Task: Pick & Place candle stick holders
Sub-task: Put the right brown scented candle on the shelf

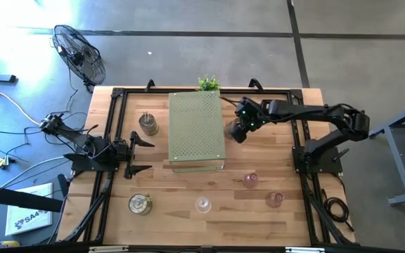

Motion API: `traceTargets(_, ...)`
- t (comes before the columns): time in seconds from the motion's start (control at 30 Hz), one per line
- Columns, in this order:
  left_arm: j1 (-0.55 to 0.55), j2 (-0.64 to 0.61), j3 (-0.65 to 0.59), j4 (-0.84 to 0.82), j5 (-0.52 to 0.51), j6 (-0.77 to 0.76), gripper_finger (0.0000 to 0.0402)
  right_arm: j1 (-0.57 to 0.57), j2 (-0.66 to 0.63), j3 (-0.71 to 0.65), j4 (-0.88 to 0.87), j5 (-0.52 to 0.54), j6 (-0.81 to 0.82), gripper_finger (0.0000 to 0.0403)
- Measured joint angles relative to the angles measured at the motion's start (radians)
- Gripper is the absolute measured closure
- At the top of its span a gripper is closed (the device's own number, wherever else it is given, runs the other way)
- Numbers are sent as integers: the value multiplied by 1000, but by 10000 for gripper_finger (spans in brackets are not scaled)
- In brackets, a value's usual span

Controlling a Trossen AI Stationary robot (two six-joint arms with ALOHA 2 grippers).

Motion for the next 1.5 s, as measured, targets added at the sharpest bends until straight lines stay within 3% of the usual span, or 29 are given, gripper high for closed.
traceTargets(0.23, 0, 0, 0, 0, 0, 0, 14, 30, -22, 32, 15, 83, -26, 61)
traceTargets(0.63, 0, 0, 0, 0, 0, 0, 14, 94, -135, 31, 19, 137, -97, 61)
traceTargets(1.07, 0, 0, 0, 0, 0, 0, 14, 349, -333, 31, 108, 464, -180, 62)
traceTargets(1.5, 0, 0, 0, 0, 0, 0, 14, 538, -349, 31, 390, 510, -430, 62)
